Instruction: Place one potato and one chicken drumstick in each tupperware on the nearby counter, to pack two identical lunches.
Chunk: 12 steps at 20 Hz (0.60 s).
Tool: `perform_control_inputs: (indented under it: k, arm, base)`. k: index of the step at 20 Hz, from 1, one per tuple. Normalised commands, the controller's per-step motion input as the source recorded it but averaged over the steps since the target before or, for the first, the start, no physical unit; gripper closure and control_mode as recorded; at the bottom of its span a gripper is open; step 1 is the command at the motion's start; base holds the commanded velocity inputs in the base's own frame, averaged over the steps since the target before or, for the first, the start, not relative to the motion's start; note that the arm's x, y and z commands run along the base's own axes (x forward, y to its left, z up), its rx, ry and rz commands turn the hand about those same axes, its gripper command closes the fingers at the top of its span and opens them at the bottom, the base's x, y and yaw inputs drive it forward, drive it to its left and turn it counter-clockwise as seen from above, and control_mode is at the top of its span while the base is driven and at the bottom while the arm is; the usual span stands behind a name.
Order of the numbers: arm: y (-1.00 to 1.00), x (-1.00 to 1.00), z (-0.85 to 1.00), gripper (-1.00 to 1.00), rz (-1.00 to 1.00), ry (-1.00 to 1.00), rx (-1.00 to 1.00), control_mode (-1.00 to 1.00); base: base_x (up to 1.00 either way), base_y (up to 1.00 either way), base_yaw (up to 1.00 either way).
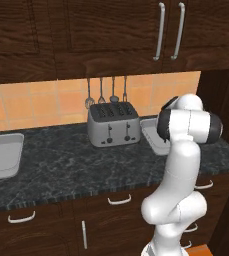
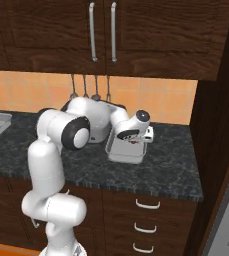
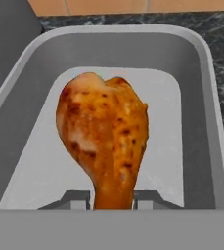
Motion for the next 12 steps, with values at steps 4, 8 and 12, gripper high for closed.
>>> perform_control_inputs:
  k: [4,8,12]
  arm:
    - [0.16,0.01,0.0,-1.0,0.0,-0.01,-0.04,-1.0]
    - [0.04,-0.25,0.26,-1.0,0.0,-0.08,0.0,-1.0]
    - [0.11,-0.95,0.8,-1.0,0.0,-0.11,-0.01,-1.0]
  base:
    - [0.0,0.0,0.0]
    - [0.0,0.0,0.0]
    - [0.0,0.0,0.0]
